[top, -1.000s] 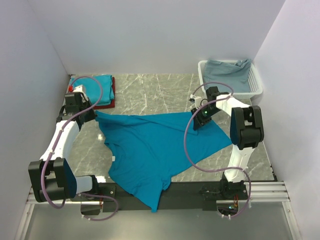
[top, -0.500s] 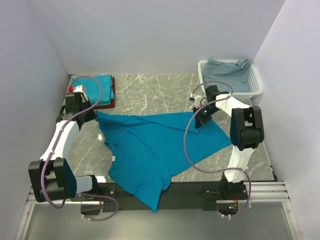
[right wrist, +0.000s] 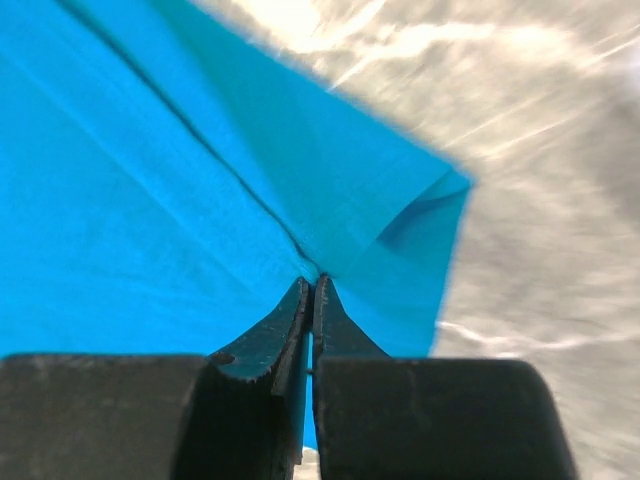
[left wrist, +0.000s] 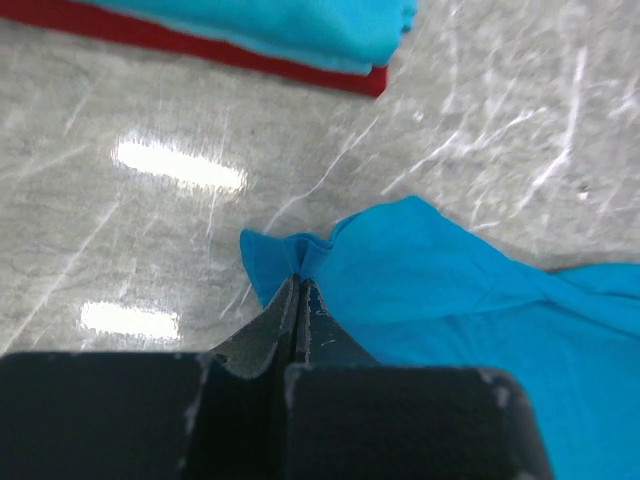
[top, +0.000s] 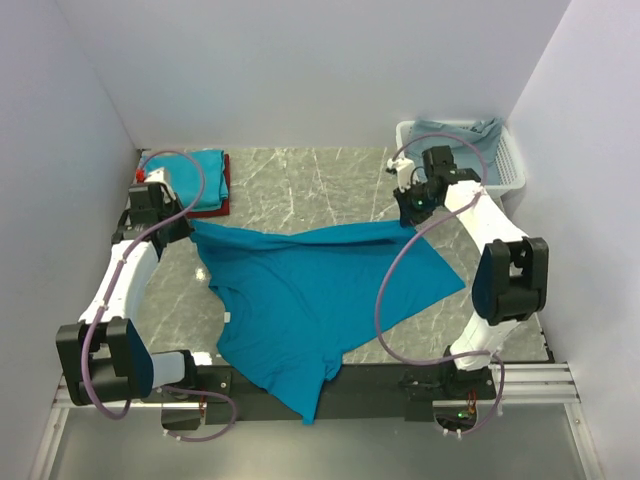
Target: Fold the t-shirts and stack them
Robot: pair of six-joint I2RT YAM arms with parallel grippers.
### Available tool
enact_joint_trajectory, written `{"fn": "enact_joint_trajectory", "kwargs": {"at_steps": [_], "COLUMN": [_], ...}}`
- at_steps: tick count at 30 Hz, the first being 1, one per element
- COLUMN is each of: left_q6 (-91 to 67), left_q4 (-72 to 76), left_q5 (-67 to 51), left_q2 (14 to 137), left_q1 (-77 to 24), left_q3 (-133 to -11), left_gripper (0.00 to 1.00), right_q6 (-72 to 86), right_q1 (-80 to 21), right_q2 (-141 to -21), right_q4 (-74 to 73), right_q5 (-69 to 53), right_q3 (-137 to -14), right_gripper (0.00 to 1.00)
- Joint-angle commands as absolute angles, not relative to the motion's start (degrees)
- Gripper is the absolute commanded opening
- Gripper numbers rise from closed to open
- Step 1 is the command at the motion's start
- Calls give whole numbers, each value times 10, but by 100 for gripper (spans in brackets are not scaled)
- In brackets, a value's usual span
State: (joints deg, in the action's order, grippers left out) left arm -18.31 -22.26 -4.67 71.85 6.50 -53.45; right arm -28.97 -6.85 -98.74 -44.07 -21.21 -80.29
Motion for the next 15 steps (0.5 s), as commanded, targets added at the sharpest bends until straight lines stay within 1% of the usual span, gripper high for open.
{"fn": "enact_joint_trajectory", "kwargs": {"at_steps": [1, 5, 7, 12, 15], "left_q6": [-193, -200, -201, -230, -254], "left_q4": [-216, -232, -234, -191, -155], "left_q5": [-45, -47, -49, -62, -62], "left_q2": [676, 631, 608, 510, 458], "left_q1": [62, 62, 62, 62, 62], "left_q3": [-591, -660, -708, -807, -848], "left_gripper": [0, 0, 0, 0, 1], "right_q6": [-318, -339, -353, -367, -361], "right_q1": [-84, -94, -96, -96, -96], "right_q2": [-914, -853, -815, -711, -645], "right_q4": [-435, -448, -465, -475, -456], "right_q5": [-164, -136, -133, -127, -122], "right_q3": [-859, -929, -989, -1117, -1164], "right_gripper": [0, 0, 0, 0, 0]}}
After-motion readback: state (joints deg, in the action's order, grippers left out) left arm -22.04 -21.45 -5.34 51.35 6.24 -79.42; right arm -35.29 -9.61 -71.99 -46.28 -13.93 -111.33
